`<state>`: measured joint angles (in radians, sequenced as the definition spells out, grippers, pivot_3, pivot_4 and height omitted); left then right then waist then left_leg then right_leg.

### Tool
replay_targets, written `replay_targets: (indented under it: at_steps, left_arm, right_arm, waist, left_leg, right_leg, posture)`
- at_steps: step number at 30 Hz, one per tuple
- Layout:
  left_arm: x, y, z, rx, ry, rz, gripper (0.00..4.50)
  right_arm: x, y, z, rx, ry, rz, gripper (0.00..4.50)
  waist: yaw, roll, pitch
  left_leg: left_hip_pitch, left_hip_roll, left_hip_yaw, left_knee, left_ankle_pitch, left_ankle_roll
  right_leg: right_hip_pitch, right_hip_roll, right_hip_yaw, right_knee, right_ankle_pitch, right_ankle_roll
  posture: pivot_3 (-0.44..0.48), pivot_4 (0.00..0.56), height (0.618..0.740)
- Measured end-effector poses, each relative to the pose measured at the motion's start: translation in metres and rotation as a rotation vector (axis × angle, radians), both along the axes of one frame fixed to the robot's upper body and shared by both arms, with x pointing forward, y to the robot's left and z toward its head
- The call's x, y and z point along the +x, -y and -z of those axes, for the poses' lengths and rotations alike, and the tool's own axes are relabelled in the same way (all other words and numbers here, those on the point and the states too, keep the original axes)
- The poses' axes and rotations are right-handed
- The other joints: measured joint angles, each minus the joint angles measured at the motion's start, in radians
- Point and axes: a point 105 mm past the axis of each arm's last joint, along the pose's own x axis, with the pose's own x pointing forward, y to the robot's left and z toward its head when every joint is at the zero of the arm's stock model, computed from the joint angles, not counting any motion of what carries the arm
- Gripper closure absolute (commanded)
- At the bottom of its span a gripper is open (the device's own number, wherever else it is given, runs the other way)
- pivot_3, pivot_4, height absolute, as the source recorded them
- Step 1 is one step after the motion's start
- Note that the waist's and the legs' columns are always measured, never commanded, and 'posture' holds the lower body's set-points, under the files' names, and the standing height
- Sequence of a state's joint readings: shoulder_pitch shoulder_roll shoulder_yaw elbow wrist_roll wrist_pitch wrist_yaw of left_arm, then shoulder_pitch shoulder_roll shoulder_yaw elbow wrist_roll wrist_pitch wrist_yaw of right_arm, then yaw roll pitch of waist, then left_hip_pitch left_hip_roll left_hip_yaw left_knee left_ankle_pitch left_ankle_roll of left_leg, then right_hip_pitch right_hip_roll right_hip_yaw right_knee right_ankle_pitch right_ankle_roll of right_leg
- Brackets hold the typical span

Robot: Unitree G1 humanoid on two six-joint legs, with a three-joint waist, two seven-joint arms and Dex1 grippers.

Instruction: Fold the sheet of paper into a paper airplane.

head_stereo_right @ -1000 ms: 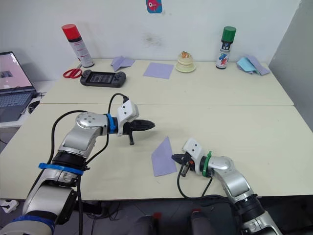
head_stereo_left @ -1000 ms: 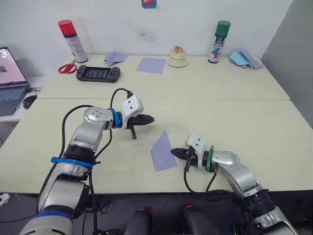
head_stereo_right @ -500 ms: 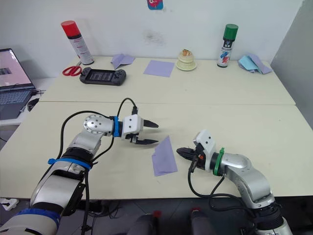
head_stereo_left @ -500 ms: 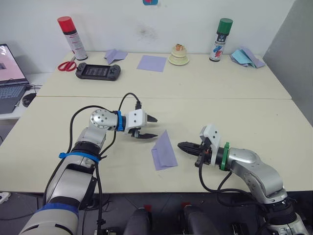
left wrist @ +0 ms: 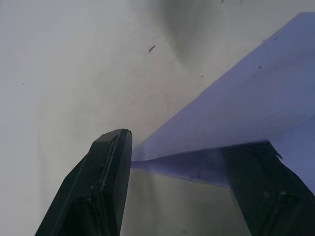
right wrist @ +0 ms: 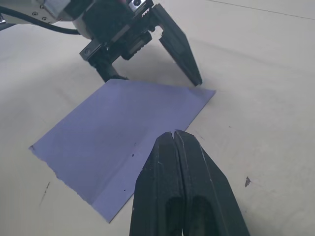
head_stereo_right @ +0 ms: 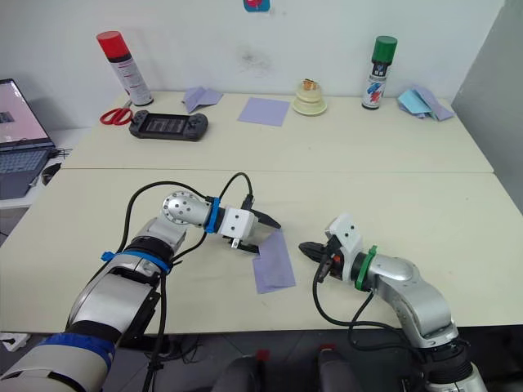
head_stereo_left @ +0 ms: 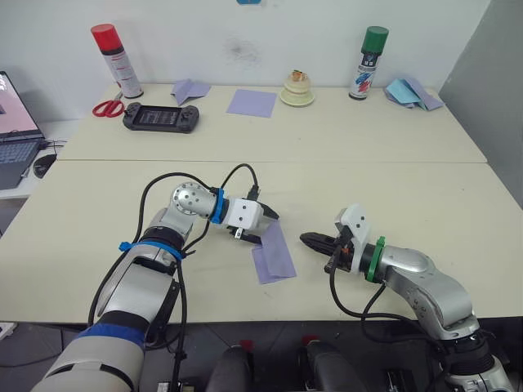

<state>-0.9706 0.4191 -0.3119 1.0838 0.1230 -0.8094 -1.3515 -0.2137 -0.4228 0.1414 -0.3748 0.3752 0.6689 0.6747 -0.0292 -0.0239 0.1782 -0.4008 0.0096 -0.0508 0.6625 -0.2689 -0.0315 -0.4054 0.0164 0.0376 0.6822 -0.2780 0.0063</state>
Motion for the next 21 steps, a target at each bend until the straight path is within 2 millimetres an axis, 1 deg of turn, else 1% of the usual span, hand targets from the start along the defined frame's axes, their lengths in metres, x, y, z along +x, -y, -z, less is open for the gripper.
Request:
replay_targets:
  at_steps: [2,5,6,8,10,11,13,15,18,20,21]
  left_arm:
    - [-0.001,0.001,0.0,0.012,0.006,0.019,1.9]
    - [-0.002,0.003,-0.001,0.022,0.02,0.043,2.83]
    - [-0.002,0.003,-0.001,0.022,0.022,0.046,3.2]
    - [-0.004,0.003,0.0,0.036,0.013,0.06,3.73]
    - [-0.004,0.002,0.001,0.042,0.008,0.065,4.39]
    - [-0.004,0.002,0.0,0.041,0.008,0.061,4.47]
    - [-0.002,0.001,-0.001,0.035,0.008,0.045,4.47]
    - [0.002,-0.002,-0.002,0.032,-0.01,-0.012,4.47]
    - [0.009,-0.019,-0.008,0.063,-0.022,-0.131,4.47]
    - [0.003,-0.031,-0.013,0.104,-0.038,-0.194,4.47]
    - [-0.005,-0.038,-0.015,0.14,-0.07,-0.237,4.47]
  right_arm:
    - [0.0,0.001,0.0,-0.001,0.004,0.001,4.5]
    - [0.0,0.002,0.001,-0.003,0.006,0.003,4.5]
    - [0.0,0.002,0.001,-0.004,0.006,0.003,4.5]
    - [0.001,0.003,0.001,-0.004,0.009,0.005,4.5]
    - [0.002,0.005,0.004,-0.006,0.004,0.012,4.5]
    - [0.003,0.005,0.005,-0.006,0.0,0.016,4.5]
    - [0.004,0.006,0.006,-0.005,0.0,0.021,4.5]
    - [0.006,0.007,0.007,-0.006,0.004,0.027,4.5]
    - [0.008,0.011,0.009,-0.014,0.013,0.048,4.5]
    - [0.009,0.016,0.01,-0.014,0.018,0.078,4.5]
    - [0.01,0.02,0.011,-0.019,0.02,0.097,4.5]
  waist:
    - [0.0,0.0,0.0]
    - [0.0,0.0,0.0]
    - [0.0,0.0,0.0]
    - [0.0,0.0,0.0]
    - [0.0,0.0,0.0]
    - [0.0,0.0,0.0]
    - [0.0,0.0,0.0]
    - [-0.002,0.0,0.0]
    - [-0.005,0.0,0.0]
    - [-0.009,0.001,0.0]
    - [-0.011,0.001,0.0]
  left_leg:
    - [0.0,0.0,0.0,0.0,0.0,0.0]
    - [0.0,0.0,0.0,0.0,0.0,0.0]
    - [0.0,0.0,0.0,0.0,0.0,0.0]
    - [0.0,0.0,0.0,0.0,0.0,0.0]
    - [0.0,0.0,0.0,0.0,0.0,0.0]
    - [0.0,0.0,0.0,0.0,0.0,0.0]
    - [0.0,0.0,0.0,0.0,0.0,0.0]
    - [0.001,0.001,0.0,0.0,0.0,0.0]
    - [0.001,0.002,0.0,0.0,0.0,0.0]
    - [0.001,0.003,-0.001,-0.001,0.0,0.0]
    - [0.001,0.003,-0.001,-0.001,0.0,0.0]
  right_leg:
    - [0.0,0.0,0.0,0.0,0.0,0.0]
    - [0.0,0.0,0.0,0.0,0.0,0.0]
    - [0.0,0.0,0.0,0.0,0.0,0.0]
    - [0.0,0.0,0.0,0.0,0.0,0.0]
    - [0.0,0.0,0.0,0.0,0.0,0.0]
    - [0.0,0.0,0.0,0.001,0.0,0.0]
    - [0.0,0.0,0.0,0.001,0.0,0.0]
    - [0.0,0.0,0.0,0.001,0.0,0.0]
    - [0.0,0.0,0.0,0.002,0.0,0.0]
    - [0.0,0.0,0.001,0.003,0.0,0.0]
    - [-0.001,0.0,0.001,0.003,0.0,0.0]
  posture:
    - [0.0,0.15,0.74]
    - [0.0,0.15,0.74]
    - [0.0,0.15,0.74]
    - [0.0,0.15,0.74]
    - [0.0,0.15,0.74]
    - [0.0,0.15,0.74]
    - [0.0,0.15,0.74]
    - [0.0,0.15,0.74]
    - [0.0,0.15,0.74]
    - [0.0,0.15,0.74]
    - [0.0,0.15,0.74]
